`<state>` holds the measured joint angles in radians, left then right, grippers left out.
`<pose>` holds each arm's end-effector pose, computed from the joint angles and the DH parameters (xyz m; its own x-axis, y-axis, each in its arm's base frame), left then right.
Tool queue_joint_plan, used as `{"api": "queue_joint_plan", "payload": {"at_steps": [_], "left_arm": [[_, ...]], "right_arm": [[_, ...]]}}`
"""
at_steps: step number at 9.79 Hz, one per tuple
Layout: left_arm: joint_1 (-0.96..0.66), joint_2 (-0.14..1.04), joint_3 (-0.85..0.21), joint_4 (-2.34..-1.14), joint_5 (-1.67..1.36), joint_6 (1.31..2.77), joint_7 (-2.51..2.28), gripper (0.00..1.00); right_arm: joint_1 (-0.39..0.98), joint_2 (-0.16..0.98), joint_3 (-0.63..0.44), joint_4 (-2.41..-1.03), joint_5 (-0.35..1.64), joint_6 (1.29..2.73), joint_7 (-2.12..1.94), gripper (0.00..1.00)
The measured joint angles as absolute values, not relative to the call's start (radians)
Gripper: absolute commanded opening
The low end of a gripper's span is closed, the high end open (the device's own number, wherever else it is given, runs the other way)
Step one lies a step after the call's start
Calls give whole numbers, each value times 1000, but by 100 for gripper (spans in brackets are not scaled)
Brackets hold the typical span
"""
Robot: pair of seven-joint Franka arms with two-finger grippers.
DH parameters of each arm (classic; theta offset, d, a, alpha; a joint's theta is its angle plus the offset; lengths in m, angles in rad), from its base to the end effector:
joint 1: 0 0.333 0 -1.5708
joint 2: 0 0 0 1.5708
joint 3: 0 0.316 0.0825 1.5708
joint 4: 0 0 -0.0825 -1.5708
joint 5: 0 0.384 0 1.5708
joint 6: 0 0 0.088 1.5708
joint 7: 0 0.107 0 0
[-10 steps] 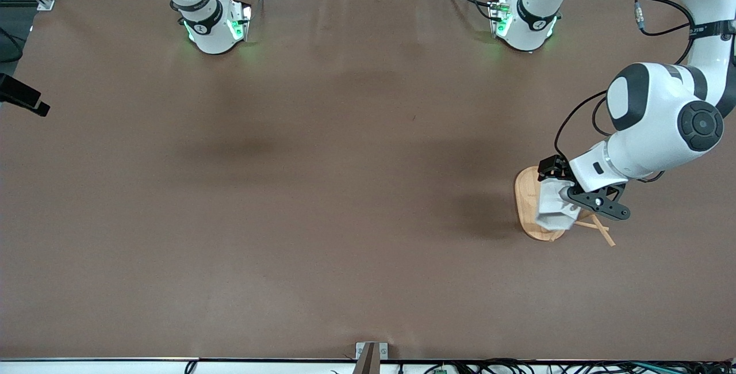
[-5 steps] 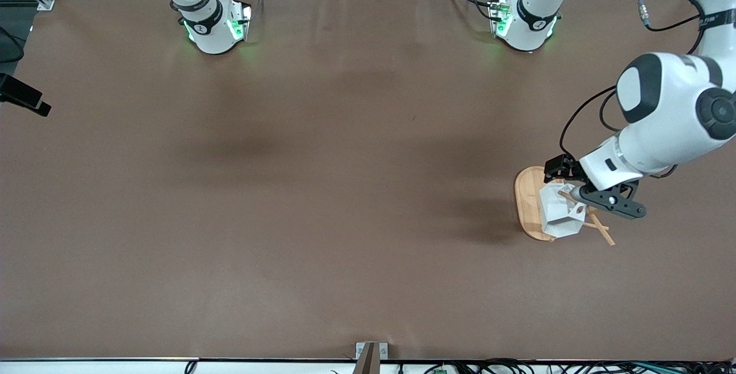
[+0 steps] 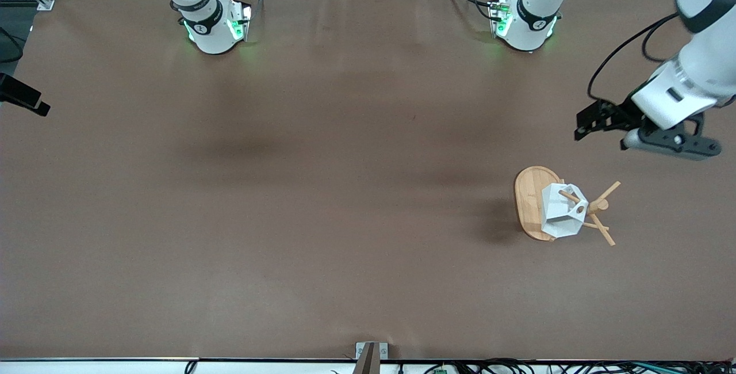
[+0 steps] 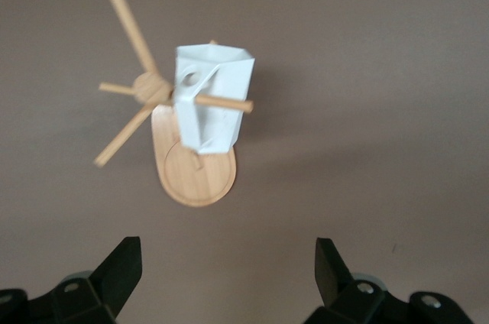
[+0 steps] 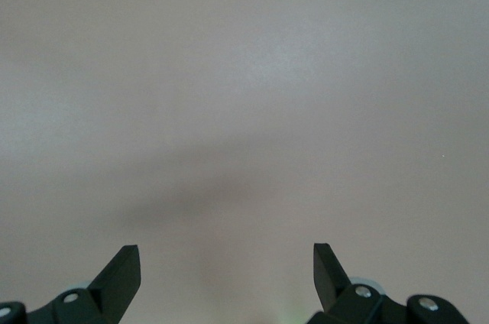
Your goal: Hang cup on rack
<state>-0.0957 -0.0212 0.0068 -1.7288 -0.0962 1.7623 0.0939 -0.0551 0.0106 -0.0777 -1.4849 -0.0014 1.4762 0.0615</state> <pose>0.5583 -0.0582 0.5784 0.9846 -0.1632 0.0625 -0.1684 -0.9816 0.0898 0.5436 -0.0725 0.6506 0.9810 -0.1932 -0.0191 -0.1932 -0.9812 0.0034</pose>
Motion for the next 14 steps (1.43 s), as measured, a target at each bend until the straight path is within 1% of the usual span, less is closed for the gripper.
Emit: {"api": "queue_joint_plan", "payload": {"at_steps": [1, 2, 4, 6, 9, 11, 14], "left_arm": [[-85, -36, 12, -1706, -69, 1731, 88, 100], [-55, -39, -9, -1674, -55, 1698, 79, 100], [31, -39, -105, -1632, -36, 1667, 66, 100], [78, -37, -154, -1618, 12, 1666, 116, 100], [94, -40, -158, -1596, 11, 1621, 73, 100], [92, -53, -175, -1596, 11, 1587, -35, 100], [79, -88, -181, -1610, 11, 1561, -44, 100]], "right_arm": [[-55, 11, -78, -1485, -1, 1476, 61, 100], [-55, 11, -78, -1485, -1, 1476, 61, 100], [-55, 11, -78, -1485, -1, 1476, 61, 100], [-55, 11, -78, -1485, -1, 1475, 61, 100], [-55, 11, -78, -1485, -1, 1475, 61, 100], [-55, 11, -78, -1485, -1, 1475, 61, 100], [-55, 11, -78, -1485, -1, 1475, 61, 100]]}}
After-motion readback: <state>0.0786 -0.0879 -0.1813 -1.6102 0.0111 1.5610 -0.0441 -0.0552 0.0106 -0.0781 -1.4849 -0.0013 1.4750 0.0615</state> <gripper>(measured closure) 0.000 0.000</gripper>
